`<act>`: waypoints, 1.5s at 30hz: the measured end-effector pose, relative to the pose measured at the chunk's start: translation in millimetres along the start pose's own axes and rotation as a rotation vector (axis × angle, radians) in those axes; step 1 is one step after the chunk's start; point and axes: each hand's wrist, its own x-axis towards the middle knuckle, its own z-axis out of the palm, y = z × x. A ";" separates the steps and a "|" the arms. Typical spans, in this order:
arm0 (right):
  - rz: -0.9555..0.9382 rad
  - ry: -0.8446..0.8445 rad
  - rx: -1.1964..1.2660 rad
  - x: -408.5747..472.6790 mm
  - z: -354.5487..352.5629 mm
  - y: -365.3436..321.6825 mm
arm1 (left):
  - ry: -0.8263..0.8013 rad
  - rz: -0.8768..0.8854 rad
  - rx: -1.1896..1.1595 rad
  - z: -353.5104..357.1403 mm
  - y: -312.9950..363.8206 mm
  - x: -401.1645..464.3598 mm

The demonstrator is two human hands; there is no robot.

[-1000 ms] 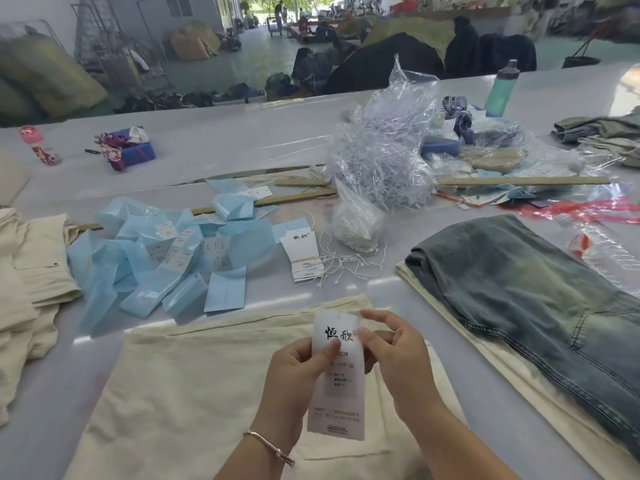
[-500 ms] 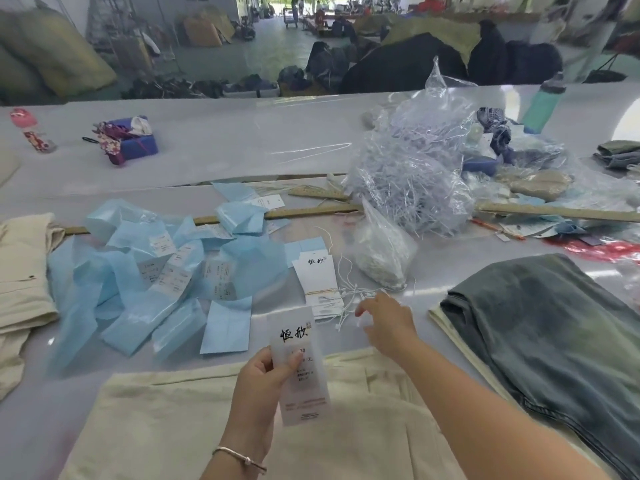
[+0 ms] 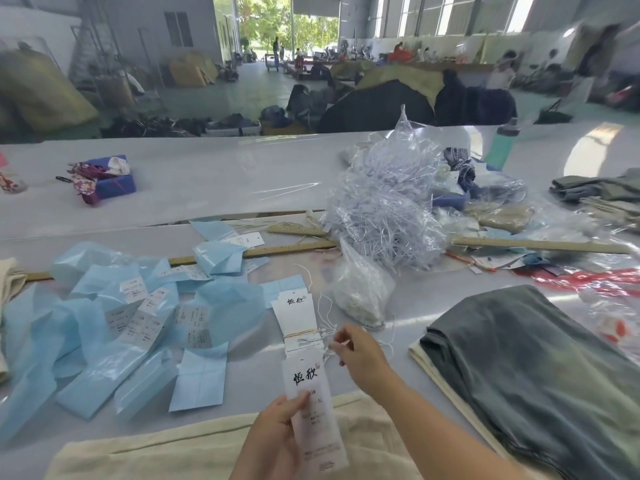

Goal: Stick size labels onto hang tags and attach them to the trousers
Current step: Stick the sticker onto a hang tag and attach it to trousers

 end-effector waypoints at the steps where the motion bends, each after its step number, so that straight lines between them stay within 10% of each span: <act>1: 0.005 -0.013 0.108 -7.9 -0.9 -6.6 | -0.034 -0.040 -0.047 5.5 -0.5 -1.0; 15: 0.157 -0.106 0.537 -133.5 -19.1 -19.8 | -0.232 -0.096 -0.257 29.1 -23.7 -46.2; 21: 0.116 0.207 0.349 -169.2 -19.8 -6.9 | -0.133 0.093 0.009 35.4 -28.1 -79.0; 32: 0.435 -0.022 0.692 -212.6 -26.9 2.6 | -0.177 0.191 0.458 40.8 -64.0 -127.0; 45: 0.281 -0.084 1.097 -221.6 -63.2 4.5 | -0.077 0.205 0.479 53.9 -73.9 -142.7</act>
